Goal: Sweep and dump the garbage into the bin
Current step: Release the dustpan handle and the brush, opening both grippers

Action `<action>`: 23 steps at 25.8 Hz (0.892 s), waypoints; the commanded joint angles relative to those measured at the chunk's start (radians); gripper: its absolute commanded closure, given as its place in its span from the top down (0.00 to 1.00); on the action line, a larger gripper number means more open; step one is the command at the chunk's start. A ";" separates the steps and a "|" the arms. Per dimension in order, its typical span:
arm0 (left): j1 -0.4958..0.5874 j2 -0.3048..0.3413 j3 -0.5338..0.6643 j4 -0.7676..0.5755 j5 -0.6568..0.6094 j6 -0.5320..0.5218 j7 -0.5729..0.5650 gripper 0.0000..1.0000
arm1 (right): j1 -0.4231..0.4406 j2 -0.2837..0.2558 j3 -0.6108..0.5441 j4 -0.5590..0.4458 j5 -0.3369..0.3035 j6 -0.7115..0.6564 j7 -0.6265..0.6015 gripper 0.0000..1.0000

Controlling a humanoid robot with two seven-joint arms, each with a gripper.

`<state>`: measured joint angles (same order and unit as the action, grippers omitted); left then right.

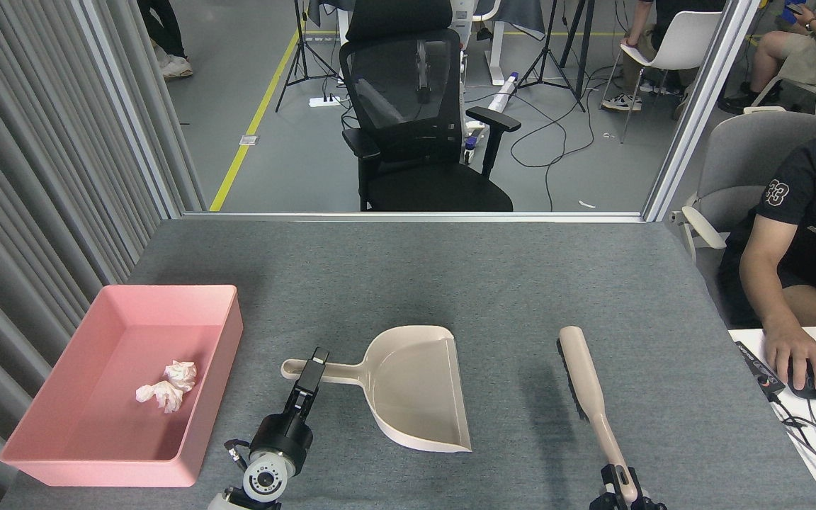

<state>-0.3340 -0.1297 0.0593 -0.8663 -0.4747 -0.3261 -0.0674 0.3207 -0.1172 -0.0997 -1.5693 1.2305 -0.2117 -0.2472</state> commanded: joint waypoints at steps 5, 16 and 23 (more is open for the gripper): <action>0.050 0.010 -0.006 -0.046 -0.047 0.033 -0.012 0.98 | 0.000 -0.001 0.000 0.000 0.000 0.002 0.006 0.13; 0.201 0.047 -0.009 -0.313 -0.051 0.076 -0.041 0.98 | -0.009 -0.045 0.005 0.006 0.011 0.005 0.022 0.15; 0.362 0.088 -0.010 -0.545 -0.048 0.084 -0.072 0.99 | -0.011 -0.075 0.005 0.006 0.087 0.018 0.022 0.35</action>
<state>-0.0383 -0.0621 0.0495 -1.3189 -0.5254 -0.2408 -0.1314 0.3098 -0.1855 -0.0951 -1.5630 1.2907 -0.1938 -0.2241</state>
